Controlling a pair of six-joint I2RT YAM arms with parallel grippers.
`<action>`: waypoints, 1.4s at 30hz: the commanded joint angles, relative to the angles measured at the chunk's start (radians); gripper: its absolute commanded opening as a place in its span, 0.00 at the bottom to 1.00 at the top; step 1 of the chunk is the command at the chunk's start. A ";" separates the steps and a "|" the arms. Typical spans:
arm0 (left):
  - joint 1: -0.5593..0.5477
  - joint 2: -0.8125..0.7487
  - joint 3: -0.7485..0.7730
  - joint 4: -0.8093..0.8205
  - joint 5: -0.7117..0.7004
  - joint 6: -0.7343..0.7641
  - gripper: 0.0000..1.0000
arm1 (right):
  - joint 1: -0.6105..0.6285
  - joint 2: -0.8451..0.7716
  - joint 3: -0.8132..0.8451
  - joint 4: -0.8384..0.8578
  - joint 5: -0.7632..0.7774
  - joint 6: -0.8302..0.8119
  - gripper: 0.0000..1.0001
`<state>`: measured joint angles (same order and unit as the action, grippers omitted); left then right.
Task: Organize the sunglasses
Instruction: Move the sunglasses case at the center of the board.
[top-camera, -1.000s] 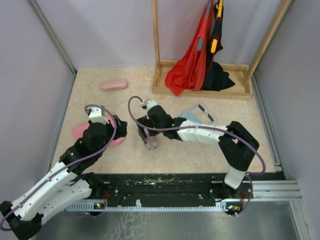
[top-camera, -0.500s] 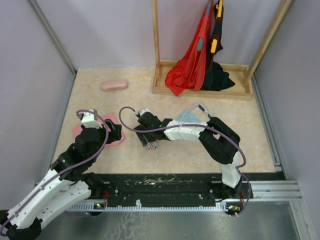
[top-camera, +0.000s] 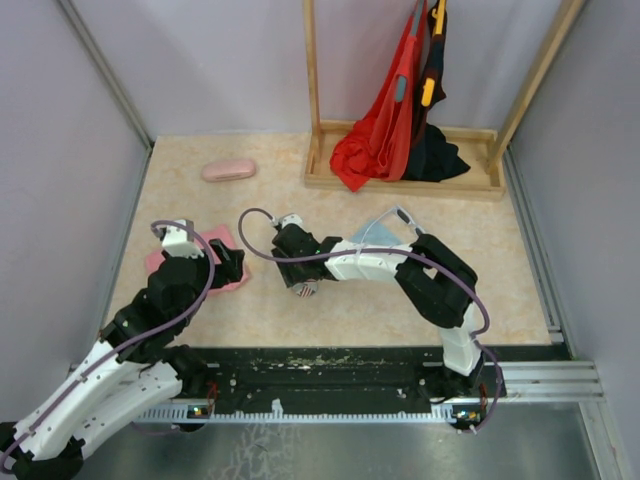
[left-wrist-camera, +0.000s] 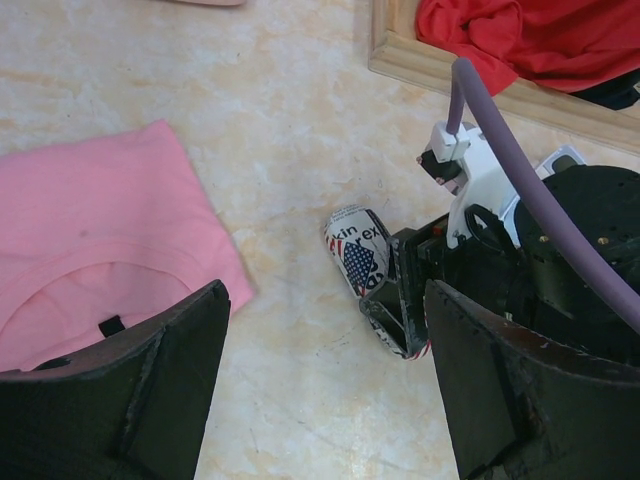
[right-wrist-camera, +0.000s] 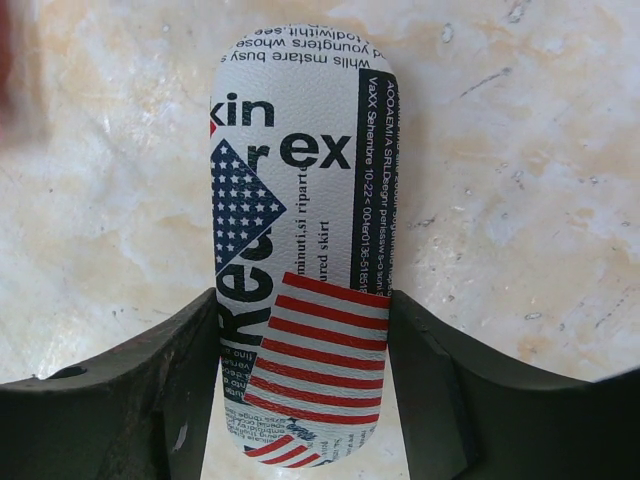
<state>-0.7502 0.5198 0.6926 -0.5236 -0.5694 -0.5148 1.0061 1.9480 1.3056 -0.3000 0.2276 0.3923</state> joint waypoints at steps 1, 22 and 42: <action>0.003 -0.010 -0.002 0.010 0.025 0.013 0.84 | 0.003 0.009 0.075 0.023 0.107 0.062 0.44; 0.003 0.036 -0.004 0.016 0.056 0.010 0.84 | -0.198 0.268 0.444 -0.082 0.159 0.130 0.68; 0.026 0.397 0.114 0.083 0.050 -0.026 0.84 | -0.206 -0.272 -0.014 0.160 0.084 0.043 0.86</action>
<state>-0.7441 0.8566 0.7471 -0.5053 -0.5125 -0.5343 0.8021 1.8019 1.3846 -0.2039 0.2810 0.4377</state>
